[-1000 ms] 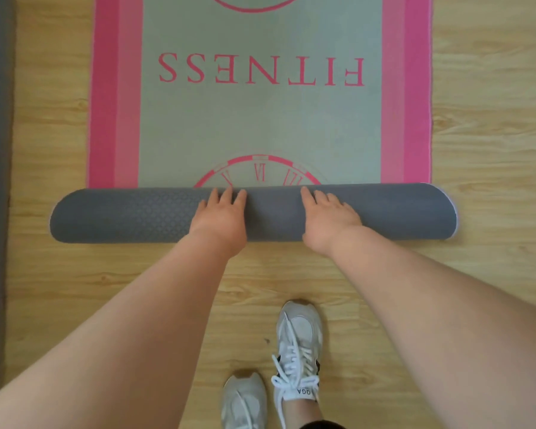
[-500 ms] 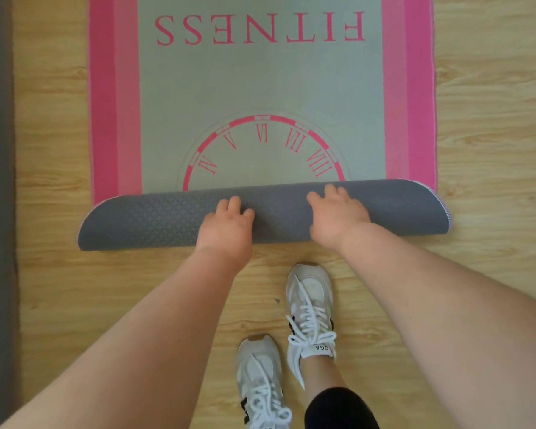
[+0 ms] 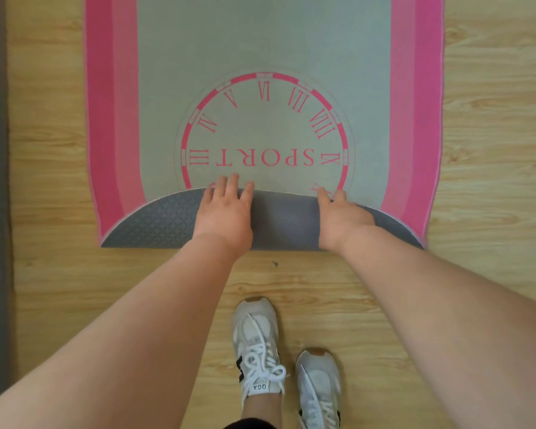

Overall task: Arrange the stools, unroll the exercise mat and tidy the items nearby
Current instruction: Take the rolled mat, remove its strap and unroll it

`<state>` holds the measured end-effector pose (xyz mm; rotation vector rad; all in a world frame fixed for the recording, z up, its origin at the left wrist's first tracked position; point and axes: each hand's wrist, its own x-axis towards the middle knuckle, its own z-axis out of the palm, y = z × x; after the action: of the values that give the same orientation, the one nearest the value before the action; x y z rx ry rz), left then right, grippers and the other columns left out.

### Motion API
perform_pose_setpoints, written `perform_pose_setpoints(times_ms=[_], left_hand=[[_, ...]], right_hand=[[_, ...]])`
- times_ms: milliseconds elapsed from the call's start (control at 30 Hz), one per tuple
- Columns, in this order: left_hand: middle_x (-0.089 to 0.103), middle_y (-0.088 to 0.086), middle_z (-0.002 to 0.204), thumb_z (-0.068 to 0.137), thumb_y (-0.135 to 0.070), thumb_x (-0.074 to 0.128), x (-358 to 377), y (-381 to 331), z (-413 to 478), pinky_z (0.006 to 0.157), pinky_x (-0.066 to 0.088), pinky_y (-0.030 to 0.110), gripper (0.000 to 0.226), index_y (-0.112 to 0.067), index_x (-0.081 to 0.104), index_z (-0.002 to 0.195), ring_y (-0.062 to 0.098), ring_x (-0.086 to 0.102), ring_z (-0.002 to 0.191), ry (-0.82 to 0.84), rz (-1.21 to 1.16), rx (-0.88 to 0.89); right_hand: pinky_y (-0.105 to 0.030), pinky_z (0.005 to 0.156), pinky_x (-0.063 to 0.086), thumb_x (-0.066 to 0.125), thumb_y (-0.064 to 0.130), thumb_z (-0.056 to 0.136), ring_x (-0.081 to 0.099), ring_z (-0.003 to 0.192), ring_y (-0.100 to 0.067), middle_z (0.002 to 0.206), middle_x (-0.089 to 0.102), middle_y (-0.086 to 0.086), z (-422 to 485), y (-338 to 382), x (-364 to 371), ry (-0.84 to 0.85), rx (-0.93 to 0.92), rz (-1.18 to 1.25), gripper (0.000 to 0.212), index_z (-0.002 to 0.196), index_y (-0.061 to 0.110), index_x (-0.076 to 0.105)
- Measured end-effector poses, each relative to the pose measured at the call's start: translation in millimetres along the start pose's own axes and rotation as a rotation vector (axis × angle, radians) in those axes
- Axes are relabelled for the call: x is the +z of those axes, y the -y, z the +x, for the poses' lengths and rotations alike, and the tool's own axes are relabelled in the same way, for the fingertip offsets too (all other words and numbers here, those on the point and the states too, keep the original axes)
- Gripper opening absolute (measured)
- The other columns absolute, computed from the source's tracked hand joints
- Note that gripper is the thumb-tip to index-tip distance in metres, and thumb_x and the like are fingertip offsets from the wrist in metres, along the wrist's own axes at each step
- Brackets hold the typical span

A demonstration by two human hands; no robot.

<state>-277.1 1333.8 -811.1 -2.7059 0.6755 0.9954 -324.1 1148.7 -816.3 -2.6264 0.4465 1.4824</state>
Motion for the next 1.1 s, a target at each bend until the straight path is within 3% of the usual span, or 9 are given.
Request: perform_pose_setpoints(times_ms=[67, 133, 233, 300, 367, 467, 600, 767, 1100], left_hand=[[0.004, 0.014, 0.16, 0.087, -0.033, 0.059, 9, 0, -8, 0.119, 0.011, 0.045, 0.088, -0.018, 0.003, 0.153, 0.033, 0.005, 0.147, 0.097, 0.012, -0.003], [0.022, 0.014, 0.154, 0.085, -0.03, 0.061, 18, -2, -17, 0.114, 0.024, 0.043, 0.087, -0.017, 0.007, 0.152, 0.032, 0.024, 0.141, 0.158, -0.004, -0.01], [0.05, 0.009, 0.128, 0.084, -0.021, 0.061, 27, -7, -32, 0.089, 0.042, 0.036, 0.057, -0.015, 0.038, 0.136, 0.028, 0.05, 0.117, 0.154, -0.014, -0.039], [0.057, 0.008, 0.117, 0.085, -0.014, 0.059, 30, -8, -40, 0.078, 0.043, 0.035, 0.033, -0.015, 0.051, 0.117, 0.028, 0.056, 0.107, 0.142, -0.045, -0.072], [0.061, 0.007, 0.11, 0.087, -0.011, 0.056, 33, -11, -53, 0.07, 0.04, 0.033, 0.023, -0.015, 0.055, 0.11, 0.029, 0.059, 0.102, 0.154, -0.087, -0.111], [0.062, 0.006, 0.104, 0.087, -0.011, 0.052, 39, -18, -77, 0.067, 0.037, 0.031, 0.018, -0.017, 0.055, 0.104, 0.029, 0.06, 0.098, 0.18, -0.081, -0.114], [0.063, 0.006, 0.102, 0.083, -0.003, 0.047, 52, -27, -110, 0.068, 0.038, 0.03, 0.029, -0.017, 0.059, 0.105, 0.029, 0.06, 0.096, 0.201, -0.08, -0.109], [0.067, 0.007, 0.109, 0.084, 0.0, 0.046, 76, -38, -140, 0.076, 0.047, 0.034, 0.04, -0.019, 0.064, 0.115, 0.029, 0.063, 0.102, 0.232, -0.06, -0.094], [0.067, 0.002, 0.096, 0.081, 0.006, 0.044, 113, -51, -188, 0.062, 0.041, 0.032, 0.042, -0.018, 0.06, 0.112, 0.026, 0.061, 0.083, 0.128, -0.066, -0.036]], right_hand=[[-0.037, 0.08, 0.045, 0.068, 0.013, 0.078, 0.048, 0.118, -0.029, 0.139, 0.03, -0.012, -8, -5, 12, -0.011, 0.015, -0.065, 0.086, 0.149, 0.012, 0.021], [-0.036, 0.092, 0.042, 0.069, 0.016, 0.078, 0.04, 0.123, -0.027, 0.134, 0.034, -0.01, -15, -9, 20, -0.023, 0.013, -0.132, 0.068, 0.139, 0.011, 0.039], [-0.035, 0.093, 0.042, 0.062, 0.01, 0.083, 0.045, 0.123, -0.027, 0.132, 0.044, -0.008, -25, -12, 26, 0.004, -0.032, -0.107, 0.048, 0.129, 0.014, 0.049], [-0.03, 0.087, 0.044, 0.053, 0.003, 0.084, 0.055, 0.117, -0.027, 0.126, 0.055, -0.006, -32, -12, 26, 0.029, -0.058, -0.056, 0.041, 0.123, 0.017, 0.055], [-0.027, 0.08, 0.041, 0.05, 0.001, 0.084, 0.057, 0.113, -0.027, 0.121, 0.06, -0.005, -43, -13, 29, 0.034, -0.064, -0.063, 0.04, 0.119, 0.018, 0.06], [-0.027, 0.077, 0.039, 0.05, 0.0, 0.083, 0.059, 0.111, -0.027, 0.118, 0.063, -0.004, -63, -12, 42, 0.037, -0.071, -0.093, 0.039, 0.115, 0.018, 0.064], [-0.027, 0.076, 0.039, 0.051, 0.001, 0.083, 0.061, 0.106, -0.025, 0.111, 0.065, -0.001, -82, -6, 56, -0.005, -0.079, -0.151, 0.035, 0.109, 0.019, 0.066], [-0.03, 0.084, 0.044, 0.048, 0.003, 0.086, 0.061, 0.112, -0.026, 0.119, 0.065, -0.005, -103, -4, 87, -0.087, -0.071, -0.153, 0.037, 0.115, 0.017, 0.066], [-0.033, 0.089, 0.043, 0.039, 0.004, 0.092, 0.054, 0.114, -0.028, 0.119, 0.056, -0.01, -146, -6, 153, -0.167, -0.018, -0.069, 0.041, 0.125, 0.015, 0.06]])
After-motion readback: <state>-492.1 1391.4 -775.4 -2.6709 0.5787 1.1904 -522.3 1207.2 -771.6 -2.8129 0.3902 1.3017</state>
